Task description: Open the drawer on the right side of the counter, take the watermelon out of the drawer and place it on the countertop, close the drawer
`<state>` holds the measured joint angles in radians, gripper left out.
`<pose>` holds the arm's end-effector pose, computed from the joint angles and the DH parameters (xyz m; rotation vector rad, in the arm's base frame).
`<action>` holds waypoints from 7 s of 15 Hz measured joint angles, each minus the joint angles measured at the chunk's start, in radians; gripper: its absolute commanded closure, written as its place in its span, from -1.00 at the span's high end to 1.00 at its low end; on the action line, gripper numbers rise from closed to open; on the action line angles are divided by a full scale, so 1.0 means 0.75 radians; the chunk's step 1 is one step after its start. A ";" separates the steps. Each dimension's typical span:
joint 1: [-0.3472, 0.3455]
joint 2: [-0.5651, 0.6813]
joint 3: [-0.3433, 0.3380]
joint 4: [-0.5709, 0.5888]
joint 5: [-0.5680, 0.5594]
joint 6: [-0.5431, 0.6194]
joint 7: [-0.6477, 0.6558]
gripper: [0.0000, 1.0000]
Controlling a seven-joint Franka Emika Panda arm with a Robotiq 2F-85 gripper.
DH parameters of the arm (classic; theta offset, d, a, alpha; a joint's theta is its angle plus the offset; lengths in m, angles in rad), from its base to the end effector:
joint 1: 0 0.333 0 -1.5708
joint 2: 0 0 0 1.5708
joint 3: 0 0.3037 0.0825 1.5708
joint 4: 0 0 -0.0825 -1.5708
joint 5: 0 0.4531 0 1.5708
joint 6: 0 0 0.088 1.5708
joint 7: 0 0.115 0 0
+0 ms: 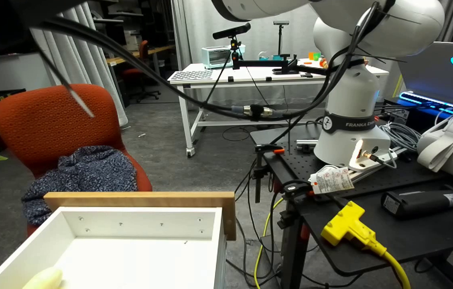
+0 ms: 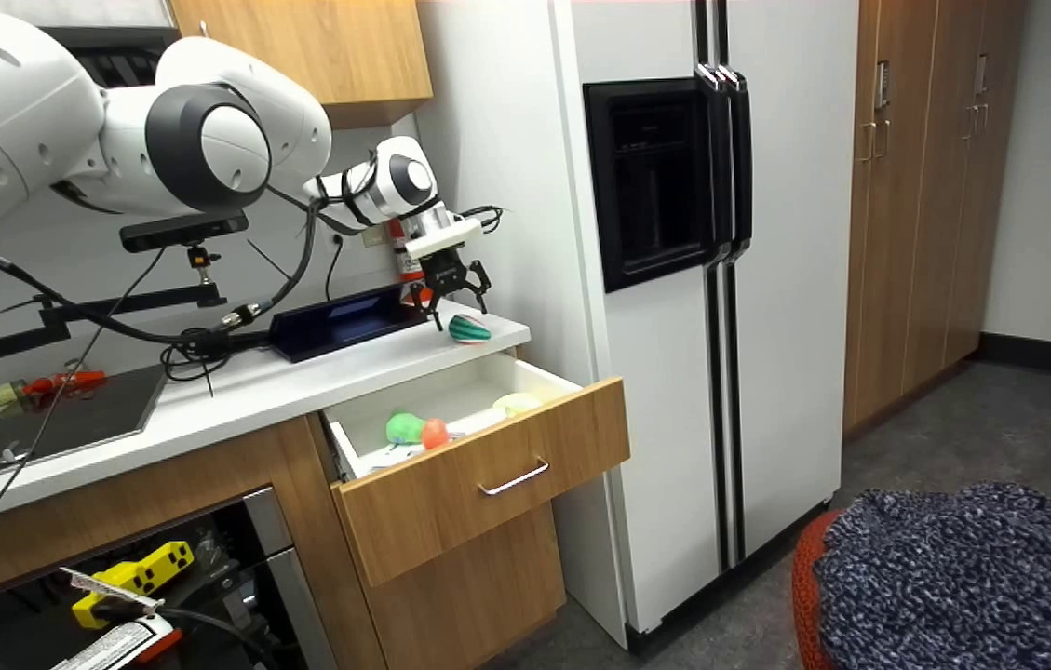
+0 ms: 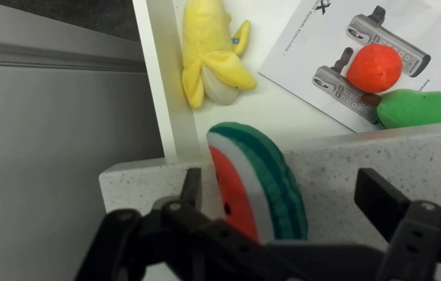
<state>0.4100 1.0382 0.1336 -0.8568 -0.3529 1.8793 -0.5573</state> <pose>0.7607 0.3740 0.2391 2.4553 1.5828 -0.0206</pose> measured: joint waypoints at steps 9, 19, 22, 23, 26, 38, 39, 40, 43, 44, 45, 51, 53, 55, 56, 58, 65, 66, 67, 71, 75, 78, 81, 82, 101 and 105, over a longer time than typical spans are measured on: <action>0.001 -0.094 -0.003 -0.058 0.000 -0.165 0.089 1.00; 0.005 -0.404 -0.003 -0.507 0.000 -0.217 0.305 1.00; 0.000 -0.522 -0.012 -0.693 0.000 -0.217 0.311 1.00; -0.001 -0.566 -0.021 -0.757 -0.001 -0.215 0.319 1.00; -0.024 -0.699 -0.024 -0.936 -0.064 -0.210 0.409 1.00; -0.069 -0.978 -0.020 -1.322 -0.132 -0.210 0.679 1.00; -0.069 -0.979 -0.020 -1.324 -0.132 -0.210 0.679 1.00; -0.071 -0.978 -0.017 -1.324 -0.132 -0.210 0.679 1.00; -0.071 -0.828 0.001 -1.197 -0.132 -0.118 0.694 1.00; -0.072 -0.753 0.000 -1.140 -0.132 -0.072 0.714 1.00; -0.073 -0.683 -0.008 -1.093 -0.132 -0.025 0.738 1.00; -0.075 -0.513 -0.068 -0.934 -0.132 0.019 0.864 1.00; -0.072 -0.514 -0.068 -0.909 -0.132 -0.009 0.901 1.00; -0.068 -0.519 -0.068 -0.891 -0.132 -0.050 0.934 1.00; -0.066 -0.521 -0.068 -0.884 -0.132 -0.068 0.940 1.00; -0.065 -0.522 -0.068 -0.877 -0.132 -0.081 0.947 1.00; -0.064 -0.522 -0.068 -0.876 -0.132 -0.082 0.951 1.00; -0.064 -0.522 -0.068 -0.877 -0.132 -0.082 0.951 1.00; -0.065 -0.522 -0.069 -0.878 -0.132 -0.082 0.951 1.00; -0.076 -0.533 -0.100 -0.918 -0.132 -0.082 0.973 1.00; -0.119 -0.588 -0.141 -1.041 -0.132 -0.071 1.015 1.00; -0.164 -0.657 -0.161 -1.160 -0.132 -0.023 1.067 1.00; -0.214 -0.742 -0.179 -1.283 -0.131 0.057 1.150 1.00; -0.228 -0.771 -0.186 -1.322 -0.130 0.083 1.185 1.00; -0.268 -0.945 -0.230 -1.556 -0.058 0.262 1.712 1.00; -0.277 -0.941 -0.210 -1.557 0.087 0.341 1.692 1.00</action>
<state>0.2024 0.3323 -0.0241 -2.0243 -0.2876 2.1354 0.7117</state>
